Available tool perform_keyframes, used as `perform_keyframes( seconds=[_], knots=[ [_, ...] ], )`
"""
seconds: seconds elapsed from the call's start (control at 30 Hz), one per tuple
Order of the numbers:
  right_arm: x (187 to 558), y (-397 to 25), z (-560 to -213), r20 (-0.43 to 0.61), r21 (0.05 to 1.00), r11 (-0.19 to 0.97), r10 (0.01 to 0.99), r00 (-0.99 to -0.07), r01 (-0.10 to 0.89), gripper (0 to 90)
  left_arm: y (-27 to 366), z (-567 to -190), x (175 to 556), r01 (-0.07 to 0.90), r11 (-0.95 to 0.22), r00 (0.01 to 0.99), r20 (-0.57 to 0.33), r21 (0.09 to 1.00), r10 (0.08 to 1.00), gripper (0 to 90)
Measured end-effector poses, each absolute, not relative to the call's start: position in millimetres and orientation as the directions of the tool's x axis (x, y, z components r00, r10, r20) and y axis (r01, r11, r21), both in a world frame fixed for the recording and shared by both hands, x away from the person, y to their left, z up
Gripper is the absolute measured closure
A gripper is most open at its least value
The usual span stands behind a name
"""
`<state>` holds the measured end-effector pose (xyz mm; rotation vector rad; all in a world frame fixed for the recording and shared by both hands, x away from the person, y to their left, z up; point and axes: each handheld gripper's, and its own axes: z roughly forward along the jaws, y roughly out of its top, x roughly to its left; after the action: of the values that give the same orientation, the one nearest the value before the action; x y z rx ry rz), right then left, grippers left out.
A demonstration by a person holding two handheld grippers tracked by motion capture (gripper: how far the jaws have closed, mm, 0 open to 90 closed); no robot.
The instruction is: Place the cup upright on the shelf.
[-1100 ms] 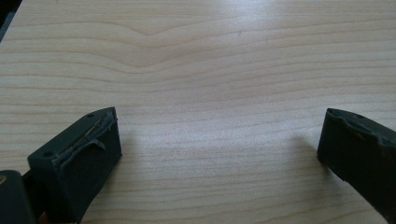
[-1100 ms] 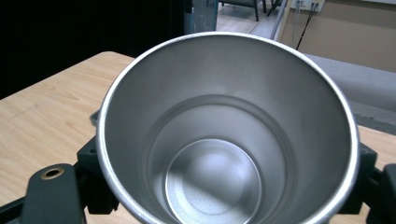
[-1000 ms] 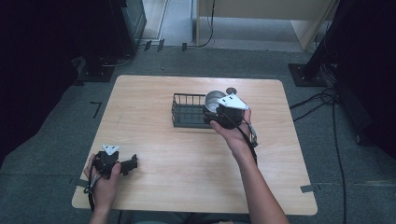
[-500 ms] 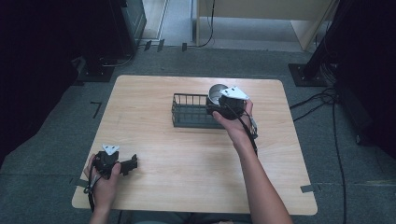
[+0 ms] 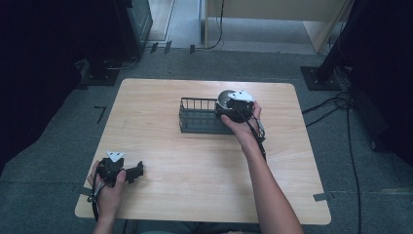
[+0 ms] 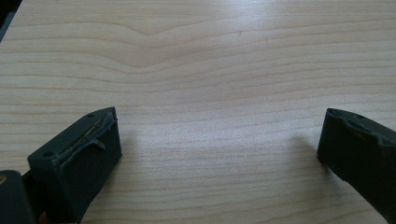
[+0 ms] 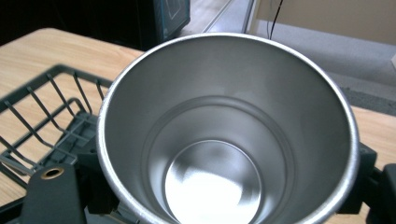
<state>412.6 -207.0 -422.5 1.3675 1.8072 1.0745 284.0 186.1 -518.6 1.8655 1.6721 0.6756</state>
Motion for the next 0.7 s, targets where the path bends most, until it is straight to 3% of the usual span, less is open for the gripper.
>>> perform_keyframes(
  seconds=[0.7],
  knots=[
    [424.1,-208.2,-443.5,0.038,0.803,0.136,0.96,-0.278,0.581,18.1,186.2,-518.7,284.0,0.723,-0.084,0.105,0.012,0.685,0.994,0.0]
  ],
)
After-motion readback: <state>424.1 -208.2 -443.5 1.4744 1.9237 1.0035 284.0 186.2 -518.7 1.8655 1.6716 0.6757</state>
